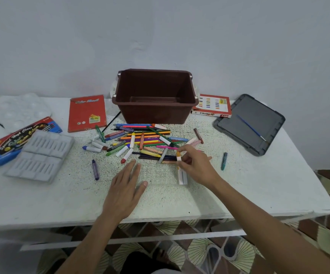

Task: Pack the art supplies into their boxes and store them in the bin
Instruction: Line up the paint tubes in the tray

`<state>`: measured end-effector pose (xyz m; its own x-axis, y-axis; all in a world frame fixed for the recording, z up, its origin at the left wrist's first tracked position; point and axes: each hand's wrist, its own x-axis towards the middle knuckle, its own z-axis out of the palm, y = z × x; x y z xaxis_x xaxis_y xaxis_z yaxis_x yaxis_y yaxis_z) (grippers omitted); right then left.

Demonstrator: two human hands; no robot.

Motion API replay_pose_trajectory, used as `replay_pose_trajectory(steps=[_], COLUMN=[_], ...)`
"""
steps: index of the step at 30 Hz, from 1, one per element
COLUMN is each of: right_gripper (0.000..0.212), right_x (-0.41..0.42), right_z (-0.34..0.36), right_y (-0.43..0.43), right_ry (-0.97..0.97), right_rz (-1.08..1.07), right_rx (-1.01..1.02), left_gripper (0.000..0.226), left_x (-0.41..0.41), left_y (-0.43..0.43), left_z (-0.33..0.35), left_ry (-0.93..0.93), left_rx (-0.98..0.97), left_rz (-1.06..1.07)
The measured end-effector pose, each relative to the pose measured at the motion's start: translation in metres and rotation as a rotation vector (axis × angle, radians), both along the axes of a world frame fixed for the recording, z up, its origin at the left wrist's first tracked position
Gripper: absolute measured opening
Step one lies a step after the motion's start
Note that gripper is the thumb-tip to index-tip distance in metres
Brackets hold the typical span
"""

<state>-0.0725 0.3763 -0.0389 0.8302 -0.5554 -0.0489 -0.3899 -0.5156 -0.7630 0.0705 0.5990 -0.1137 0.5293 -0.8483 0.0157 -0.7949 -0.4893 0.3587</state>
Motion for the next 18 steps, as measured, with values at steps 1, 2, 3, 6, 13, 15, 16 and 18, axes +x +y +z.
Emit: replay_pose_trajectory(steps=[1,2,3,6,13,15,16,18], right_gripper=[0.025,0.023,0.02,0.014,0.023,0.027,0.028,0.029], right_x=[-0.001,-0.002,-0.003,-0.004,-0.005,-0.007,-0.008,-0.008], right_z=[-0.001,-0.003,-0.005,-0.012,-0.023,-0.027,-0.029,-0.031], right_y=[0.004,0.007,0.011,0.02,0.019,0.019,0.02,0.021], right_ry=[0.012,0.022,0.03,0.039,0.078,0.086,0.084,0.078], right_rz=[-0.023,-0.045,-0.059,-0.076,-0.055,-0.042,-0.036,-0.028], right_rx=[0.018,0.027,0.026,-0.033,-0.281,-0.316,-0.33,-0.341], left_gripper=[0.072,0.072,0.072,0.072,0.073,0.074,0.074,0.074], left_x=[0.0,0.0,0.0,0.0,0.0,-0.001,-0.001,-0.001], left_y=[0.0,0.0,0.0,0.0,0.0,0.0,0.0,0.0], left_z=[0.0,0.0,0.0,0.0,0.001,0.0,0.0,0.001], left_ry=[0.002,0.002,0.001,-0.005,-0.004,-0.007,-0.007,-0.003], left_rx=[-0.002,0.0,0.002,0.001,0.008,0.009,0.008,0.008], left_rz=[0.0,0.001,0.002,0.0,-0.002,-0.005,-0.006,-0.006])
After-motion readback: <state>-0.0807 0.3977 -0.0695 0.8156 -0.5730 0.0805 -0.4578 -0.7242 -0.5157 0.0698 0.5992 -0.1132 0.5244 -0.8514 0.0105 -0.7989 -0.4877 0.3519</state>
